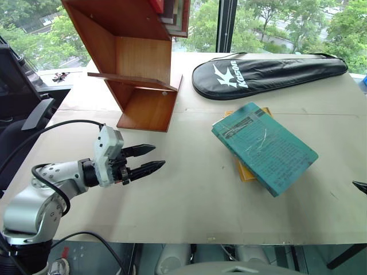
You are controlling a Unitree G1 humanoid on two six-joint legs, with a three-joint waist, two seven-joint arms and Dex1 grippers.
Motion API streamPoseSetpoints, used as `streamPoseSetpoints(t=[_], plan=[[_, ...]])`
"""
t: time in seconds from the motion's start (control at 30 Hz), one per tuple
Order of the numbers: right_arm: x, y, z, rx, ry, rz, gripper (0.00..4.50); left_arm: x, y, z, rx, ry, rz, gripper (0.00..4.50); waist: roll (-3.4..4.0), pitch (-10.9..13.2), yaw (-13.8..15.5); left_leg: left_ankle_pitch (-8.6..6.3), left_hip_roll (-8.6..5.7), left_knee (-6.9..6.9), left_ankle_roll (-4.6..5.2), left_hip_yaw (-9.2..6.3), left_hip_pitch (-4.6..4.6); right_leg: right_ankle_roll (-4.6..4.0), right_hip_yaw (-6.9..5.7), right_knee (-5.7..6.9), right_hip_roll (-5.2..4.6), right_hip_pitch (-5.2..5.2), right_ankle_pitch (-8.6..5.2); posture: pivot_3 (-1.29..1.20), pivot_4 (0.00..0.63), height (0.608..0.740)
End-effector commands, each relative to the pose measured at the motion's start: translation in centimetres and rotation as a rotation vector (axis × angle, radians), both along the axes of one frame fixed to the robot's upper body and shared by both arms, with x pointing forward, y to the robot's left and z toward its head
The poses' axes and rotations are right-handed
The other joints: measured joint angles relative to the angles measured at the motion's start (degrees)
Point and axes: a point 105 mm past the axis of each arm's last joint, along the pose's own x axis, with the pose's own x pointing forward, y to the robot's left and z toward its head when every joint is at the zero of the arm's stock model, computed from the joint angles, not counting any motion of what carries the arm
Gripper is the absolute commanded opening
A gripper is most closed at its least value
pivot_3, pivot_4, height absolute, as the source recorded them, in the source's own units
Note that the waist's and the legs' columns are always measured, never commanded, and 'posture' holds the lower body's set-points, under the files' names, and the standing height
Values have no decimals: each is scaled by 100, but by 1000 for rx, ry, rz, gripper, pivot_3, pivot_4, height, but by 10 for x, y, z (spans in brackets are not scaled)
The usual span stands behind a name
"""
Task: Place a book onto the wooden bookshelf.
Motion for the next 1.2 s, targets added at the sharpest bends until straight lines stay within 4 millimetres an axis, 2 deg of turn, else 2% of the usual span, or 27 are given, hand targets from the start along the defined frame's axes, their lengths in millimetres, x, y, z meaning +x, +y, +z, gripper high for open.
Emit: streamPoseSetpoints(t=[0.03, 0.17, 0.23, 0.3, 0.33, 0.43, 0.47, 0.57, 0.67, 0.77, 1.0, 1.2], plan=[[8, 4, 5, -25, -68, -25, 4500, 2, -4, 10, -2, -49, -36, 3248, 0, 0, 0, 0, 0, -1, 0, 0, 0, 0, 0, 0, 0, 0, 0, 0, 150, 740], [22, 11, 12, -19, -144, -74, 4500, -7, -12, 18, -32, -30, -157, 4464, 10, 2, -7, 1, 0, -4, -1, -1, -2, -1, -1, -1, -1, -3, 0, 0, 150, 740], [28, 14, 12, -22, -141, -91, 4500, -4, -11, 19, -26, -43, -143, 4464, 18, 0, -5, 1, -2, -4, -1, 4, 0, 0, 2, 0, -3, -4, 0, 0, 150, 740], [38, 15, 4, -69, -73, -136, 4500, -9, -16, 19, -15, -46, -182, 4464, 17, 1, -3, 1, -2, -8, -1, 2, -2, 4, -1, 0, -2, -5, 3, 0, 150, 740], [44, 17, 0, -34, -19, -147, 4245, -12, -20, 20, -19, -41, -202, 4493, 18, 1, -9, 1, -2, -8, -2, 1, -4, 9, -3, -1, -2, -8, 5, 0, 150, 740], [67, 14, -2, -65, -4, -227, 3382, -18, -26, 20, -15, -45, -243, 4500, 17, 3, -25, 2, -2, -8, -2, 8, -4, 0, 4, -1, -2, -11, 1, 0, 150, 740], [74, 13, -3, -83, -4, -243, 2752, -20, -28, 20, -9, -50, -257, 4500, 15, 2, -28, 2, -2, -8, -2, 7, -6, -1, 3, -1, -3, -12, 1, 0, 150, 740], [99, 13, -16, -168, 33, -259, 1447, -26, -34, 22, -24, -49, -279, 4500, 17, 6, -20, 3, -3, -8, -4, 8, -6, -1, 1, -1, -1, -13, 0, 0, 150, 740], [112, 14, -30, -240, 68, -237, 34, -31, -35, 21, -26, -44, -284, 4500, 21, 8, 7, 8, -3, -9, -13, 7, -9, 2, -1, -8, 0, -14, 1, 0, 150, 740], [116, 28, -38, -244, 97, -153, 34, -31, -35, 17, -27, -39, -276, 4500, 22, 9, 1, 12, -4, -9, -19, 5, -16, 12, -6, -18, 0, -14, 6, 0, 150, 740], [110, 86, -27, -160, 74, 42, 34, -27, -30, 8, -15, -43, -229, 4500, 27, 11, -24, 7, -2, -11, -12, 1, -17, 15, -6, -22, 3, -15, 8, 0, 150, 740], [105, 104, -24, -127, 53, 60, 34, -24, -28, 3, 6, -54, -210, 4500, 26, 11, 4, 6, -3, -13, -11, -4, -19, 15, -12, -24, 0, -14, 8, 0, 150, 740]])
